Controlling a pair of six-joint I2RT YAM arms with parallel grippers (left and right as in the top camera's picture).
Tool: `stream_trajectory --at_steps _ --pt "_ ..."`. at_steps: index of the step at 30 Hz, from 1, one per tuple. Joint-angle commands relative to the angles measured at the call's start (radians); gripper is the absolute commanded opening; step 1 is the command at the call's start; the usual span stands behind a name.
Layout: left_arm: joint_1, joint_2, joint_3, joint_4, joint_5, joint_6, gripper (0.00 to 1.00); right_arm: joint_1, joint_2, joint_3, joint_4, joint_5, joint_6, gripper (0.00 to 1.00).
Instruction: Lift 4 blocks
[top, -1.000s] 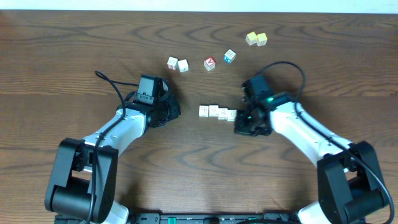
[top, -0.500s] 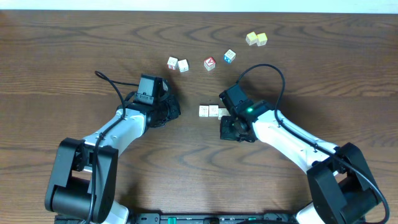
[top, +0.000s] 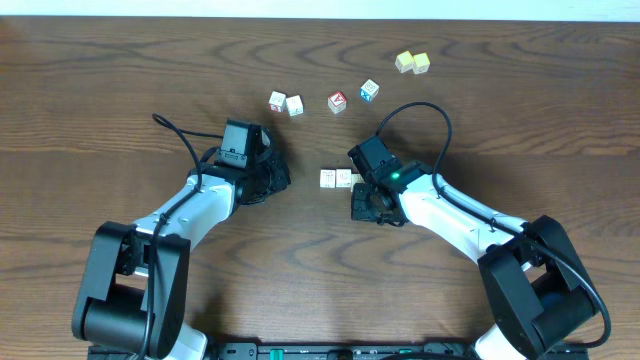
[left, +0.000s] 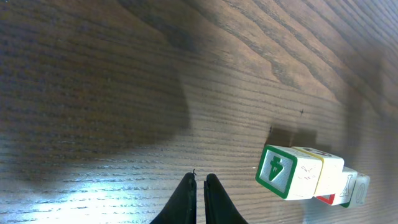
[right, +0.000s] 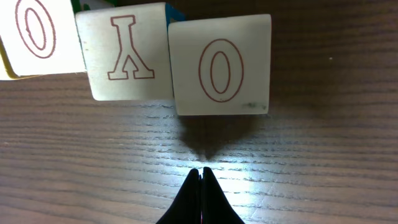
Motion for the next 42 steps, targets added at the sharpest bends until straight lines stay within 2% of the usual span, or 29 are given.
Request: stream_trajectory --at_steps 1,18,42 --pt "-0.001 0.008 -0.001 0.001 -0.014 0.017 0.08 0.006 0.007 -0.007 0.005 0.016 0.013 0.01" --pt "-0.001 0.008 -0.001 0.001 -0.014 0.016 0.08 0.006 0.007 -0.008 0.116 0.022 0.005 0.01" --pt "-0.001 0.008 -0.001 0.001 -0.014 0.017 0.08 0.007 0.050 -0.007 0.189 0.036 -0.006 0.01"
